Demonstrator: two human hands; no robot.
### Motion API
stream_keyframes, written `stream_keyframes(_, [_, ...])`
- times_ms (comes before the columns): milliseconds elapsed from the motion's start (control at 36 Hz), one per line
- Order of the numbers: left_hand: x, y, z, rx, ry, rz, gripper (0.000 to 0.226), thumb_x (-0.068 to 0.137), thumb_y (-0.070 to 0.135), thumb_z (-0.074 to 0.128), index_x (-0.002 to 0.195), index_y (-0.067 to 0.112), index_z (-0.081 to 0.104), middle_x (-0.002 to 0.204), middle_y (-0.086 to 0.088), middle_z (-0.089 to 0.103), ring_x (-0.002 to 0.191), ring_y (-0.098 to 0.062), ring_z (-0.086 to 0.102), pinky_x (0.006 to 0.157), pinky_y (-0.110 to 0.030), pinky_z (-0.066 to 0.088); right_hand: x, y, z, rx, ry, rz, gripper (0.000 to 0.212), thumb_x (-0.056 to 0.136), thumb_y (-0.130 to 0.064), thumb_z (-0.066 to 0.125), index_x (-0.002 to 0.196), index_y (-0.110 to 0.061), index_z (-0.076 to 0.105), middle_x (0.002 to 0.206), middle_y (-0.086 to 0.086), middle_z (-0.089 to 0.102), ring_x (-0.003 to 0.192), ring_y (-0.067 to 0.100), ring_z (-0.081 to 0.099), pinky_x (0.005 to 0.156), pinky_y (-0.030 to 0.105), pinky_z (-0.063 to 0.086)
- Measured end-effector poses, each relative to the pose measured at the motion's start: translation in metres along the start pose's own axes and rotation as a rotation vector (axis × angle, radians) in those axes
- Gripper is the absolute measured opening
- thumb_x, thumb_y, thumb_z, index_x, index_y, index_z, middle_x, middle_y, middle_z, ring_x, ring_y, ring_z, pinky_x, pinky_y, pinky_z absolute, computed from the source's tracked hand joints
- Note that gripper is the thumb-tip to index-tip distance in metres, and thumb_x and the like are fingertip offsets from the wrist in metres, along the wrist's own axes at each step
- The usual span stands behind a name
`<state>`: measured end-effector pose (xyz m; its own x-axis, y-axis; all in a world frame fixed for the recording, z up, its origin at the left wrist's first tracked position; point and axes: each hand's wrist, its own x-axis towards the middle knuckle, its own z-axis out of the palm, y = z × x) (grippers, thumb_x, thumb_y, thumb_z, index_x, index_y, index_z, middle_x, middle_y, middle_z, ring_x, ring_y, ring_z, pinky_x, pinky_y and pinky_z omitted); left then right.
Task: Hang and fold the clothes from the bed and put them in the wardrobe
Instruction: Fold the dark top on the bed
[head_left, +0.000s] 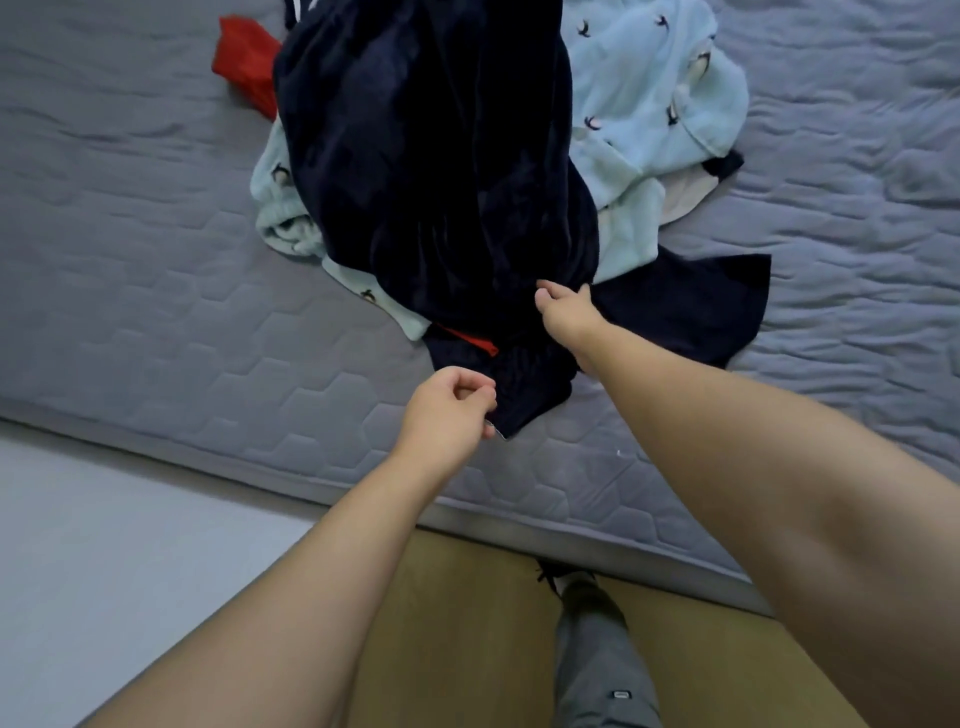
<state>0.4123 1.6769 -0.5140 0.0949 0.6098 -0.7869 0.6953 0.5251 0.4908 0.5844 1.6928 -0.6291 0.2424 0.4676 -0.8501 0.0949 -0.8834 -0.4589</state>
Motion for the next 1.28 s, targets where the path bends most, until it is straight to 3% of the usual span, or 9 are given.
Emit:
stream_keyframes(194, [0.030,-0.003,-0.002,0.009,0.050,0.006,0.011,0.101,0.017,0.054,0.100,0.015,0.066,0.093,-0.001,0.070,0.053,-0.006,0.061,0.057,-0.021,0.047,0.018,0.009,0.013,0.011,0.118,-0.036,0.045,0.109,-0.031,0.028,0.153,-0.027,0.037,0.164,0.004,0.021,0.145,0.032,0.024,0.121,0.043,0.019])
stream_keyframes(361, [0.031,0.002,-0.002,-0.049,0.089,-0.027,0.012,0.102,0.016,0.052,0.104,0.014,0.064,0.093,-0.002,0.067,0.058,-0.011,0.061,0.058,-0.025,0.046,-0.016,0.004,0.001,0.118,0.308,-0.164,0.032,0.104,-0.034,0.045,0.108,-0.024,0.075,0.114,0.000,0.071,0.113,0.020,0.060,0.104,0.043,0.044])
stream_keyframes(528, [-0.019,0.021,-0.035,-0.093,0.094,0.020,0.008,0.101,0.018,0.055,0.097,0.020,0.061,0.092,-0.002,0.068,0.062,-0.015,0.064,0.059,-0.028,0.048,-0.101,-0.022,-0.004,0.524,0.105,-0.271,0.022,0.085,-0.040,0.078,0.086,-0.018,0.077,0.089,-0.009,0.076,0.091,0.000,0.067,0.078,0.020,0.050])
stream_keyframes(639, [-0.071,0.034,-0.068,-0.097,0.120,0.068,0.008,0.101,0.018,0.056,0.096,0.021,0.060,0.093,-0.002,0.069,0.067,-0.018,0.065,0.058,-0.028,0.049,-0.168,-0.053,-0.001,0.663,-0.018,-0.255,0.027,0.075,-0.030,0.087,0.073,-0.015,0.065,0.085,-0.002,0.071,0.094,0.014,0.066,0.090,0.037,0.055])
stream_keyframes(750, [-0.126,0.042,-0.094,-0.130,0.133,0.098,0.004,0.099,0.016,0.058,0.103,0.017,0.059,0.104,-0.009,0.069,0.076,-0.020,0.066,0.060,-0.029,0.050,-0.249,-0.084,0.004,0.783,-0.155,-0.258,0.052,0.073,-0.009,0.084,0.067,-0.025,0.035,0.080,0.008,0.048,0.083,0.025,0.055,0.076,0.047,0.052])
stream_keyframes(889, [-0.192,0.043,-0.120,0.032,0.097,0.427,0.070,0.069,0.010,0.087,0.126,0.025,0.049,0.110,0.017,0.057,0.096,0.007,0.058,0.069,-0.013,0.051,-0.355,-0.112,-0.009,0.792,-0.122,-0.331,0.042,0.080,0.002,0.073,0.075,-0.023,0.039,0.077,0.005,0.053,0.078,0.025,0.060,0.066,0.040,0.056])
stream_keyframes(1028, [-0.246,0.044,-0.128,0.129,0.048,0.708,0.111,0.053,0.026,0.091,0.148,0.023,0.035,0.140,-0.003,0.051,0.131,-0.020,0.051,0.104,-0.048,0.049,-0.462,-0.133,-0.037,0.957,-0.081,-0.445,0.028,0.086,0.005,0.067,0.092,-0.019,0.053,0.081,0.007,0.062,0.072,0.023,0.065,0.059,0.033,0.057])
stream_keyframes(1139, [-0.270,0.061,-0.134,0.039,0.177,0.846,0.096,0.067,0.036,0.083,0.149,0.023,0.034,0.141,-0.006,0.050,0.131,-0.025,0.051,0.103,-0.048,0.049,-0.531,-0.143,-0.050,0.953,-0.093,-0.574,0.015,0.088,0.001,0.067,0.090,-0.013,0.065,0.075,0.007,0.068,0.069,0.022,0.068,0.060,0.031,0.057])
stream_keyframes(1278, [-0.312,0.091,-0.142,0.060,0.220,0.942,0.022,0.095,0.009,0.058,0.116,0.010,0.062,0.111,0.002,0.065,0.102,-0.016,0.058,0.089,-0.027,0.043,-0.586,-0.136,-0.055,1.009,-0.056,-0.651,0.008,0.091,-0.003,0.065,0.088,-0.010,0.066,0.065,0.004,0.067,0.049,0.012,0.064,0.045,0.022,0.051])
